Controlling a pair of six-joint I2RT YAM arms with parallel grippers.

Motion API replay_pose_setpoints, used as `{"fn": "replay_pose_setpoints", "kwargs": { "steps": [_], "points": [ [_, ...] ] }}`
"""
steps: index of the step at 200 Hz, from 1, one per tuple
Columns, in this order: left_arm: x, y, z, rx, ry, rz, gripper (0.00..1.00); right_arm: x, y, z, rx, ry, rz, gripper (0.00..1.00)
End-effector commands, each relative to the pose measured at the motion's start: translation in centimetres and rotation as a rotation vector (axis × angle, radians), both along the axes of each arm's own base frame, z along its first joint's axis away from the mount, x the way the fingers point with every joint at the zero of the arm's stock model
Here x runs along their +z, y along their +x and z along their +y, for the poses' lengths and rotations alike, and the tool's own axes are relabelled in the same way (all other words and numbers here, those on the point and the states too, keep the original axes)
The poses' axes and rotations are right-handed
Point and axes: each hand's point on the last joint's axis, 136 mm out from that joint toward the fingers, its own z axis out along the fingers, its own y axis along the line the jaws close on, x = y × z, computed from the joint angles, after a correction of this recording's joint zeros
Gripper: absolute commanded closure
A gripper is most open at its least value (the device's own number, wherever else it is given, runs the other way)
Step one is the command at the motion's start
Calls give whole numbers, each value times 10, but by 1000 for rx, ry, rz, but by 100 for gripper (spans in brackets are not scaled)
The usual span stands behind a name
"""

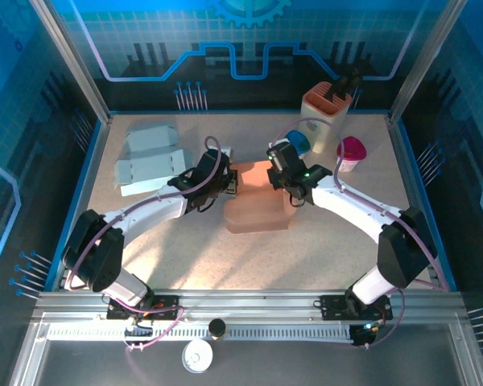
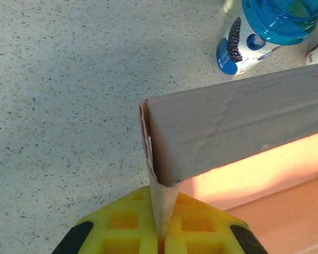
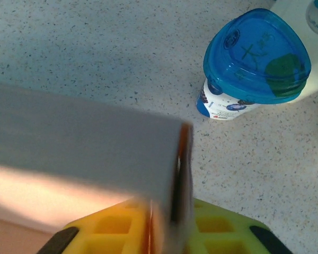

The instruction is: Fold the paper box

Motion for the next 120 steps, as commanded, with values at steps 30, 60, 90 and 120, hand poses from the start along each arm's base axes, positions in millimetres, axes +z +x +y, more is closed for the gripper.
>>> {"fn": "replay_pose_setpoints", "kwargs": {
  "steps": [30, 60, 90, 120],
  "points": [
    [31, -5, -15, -48, -54, -48, 100, 17, 17, -3, -18, 37, -36, 83],
    [30, -4, -17, -46, -51, -45, 100, 15, 20, -9, -59, -19, -42, 100],
    [30, -4, -20, -22, -50, -37, 100, 15, 18, -21, -171, -167, -96, 100],
    [26, -3, -18, 19, -59, -20, 100, 15, 14, -29, -268, -266, -133, 100]
  ]
}}
